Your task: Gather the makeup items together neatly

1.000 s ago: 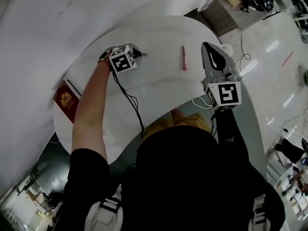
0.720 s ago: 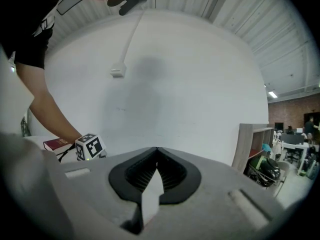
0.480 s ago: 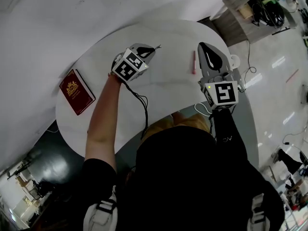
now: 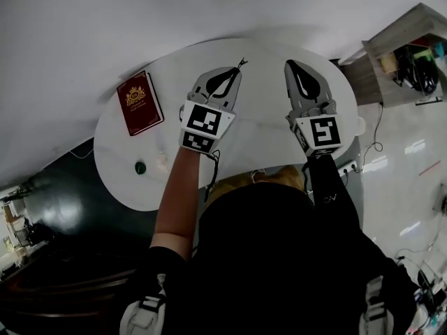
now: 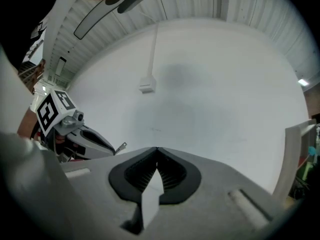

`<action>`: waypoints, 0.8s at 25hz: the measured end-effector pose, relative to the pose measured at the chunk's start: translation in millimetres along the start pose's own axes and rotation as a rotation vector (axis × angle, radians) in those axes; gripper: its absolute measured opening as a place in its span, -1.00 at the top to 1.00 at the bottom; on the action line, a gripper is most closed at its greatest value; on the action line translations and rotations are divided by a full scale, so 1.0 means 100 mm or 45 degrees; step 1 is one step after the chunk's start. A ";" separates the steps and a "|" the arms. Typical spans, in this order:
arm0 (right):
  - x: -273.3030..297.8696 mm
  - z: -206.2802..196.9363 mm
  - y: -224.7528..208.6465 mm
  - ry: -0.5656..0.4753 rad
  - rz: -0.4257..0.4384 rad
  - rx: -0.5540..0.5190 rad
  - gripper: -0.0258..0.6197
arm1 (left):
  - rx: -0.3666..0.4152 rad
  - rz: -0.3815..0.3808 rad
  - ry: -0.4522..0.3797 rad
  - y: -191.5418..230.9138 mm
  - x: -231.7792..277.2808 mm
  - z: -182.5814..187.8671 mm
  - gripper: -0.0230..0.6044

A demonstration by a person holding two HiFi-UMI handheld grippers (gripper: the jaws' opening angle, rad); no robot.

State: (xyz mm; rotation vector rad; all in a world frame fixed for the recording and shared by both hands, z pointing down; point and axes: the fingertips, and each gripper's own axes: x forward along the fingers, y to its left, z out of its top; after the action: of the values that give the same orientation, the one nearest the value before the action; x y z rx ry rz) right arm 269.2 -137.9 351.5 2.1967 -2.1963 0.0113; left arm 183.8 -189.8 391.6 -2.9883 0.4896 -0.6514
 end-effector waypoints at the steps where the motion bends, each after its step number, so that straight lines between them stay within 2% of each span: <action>1: 0.03 0.04 0.06 -0.012 0.022 -0.007 0.91 | -0.036 0.055 -0.037 0.04 -0.10 0.06 0.87; 3: 0.08 0.12 0.18 -0.034 0.056 -0.022 0.91 | -0.122 0.143 -0.104 0.08 -0.28 0.12 0.87; 5: 0.11 0.18 0.28 -0.049 0.083 -0.037 0.91 | -0.180 0.161 -0.141 0.04 -0.38 0.11 0.87; 9: 0.16 0.29 0.44 -0.073 0.136 -0.042 0.91 | -0.226 0.186 -0.160 0.07 -0.50 0.08 0.87; 13: 0.19 0.25 0.60 -0.076 0.197 -0.048 0.91 | -0.264 0.274 -0.170 0.16 -0.73 0.00 0.87; 17: 0.33 0.19 1.00 -0.069 0.322 -0.035 0.91 | -0.361 0.351 -0.165 0.29 -1.06 -0.19 0.87; 20: 0.49 0.19 1.40 -0.071 0.436 -0.024 0.91 | -0.411 0.449 -0.156 0.47 -1.37 -0.35 0.87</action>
State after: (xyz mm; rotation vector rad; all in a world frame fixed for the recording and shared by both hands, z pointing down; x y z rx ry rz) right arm 129.0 -187.4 336.8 1.8050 -2.5609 -0.0616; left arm 36.7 -190.8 364.0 -3.0742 1.1775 -0.3871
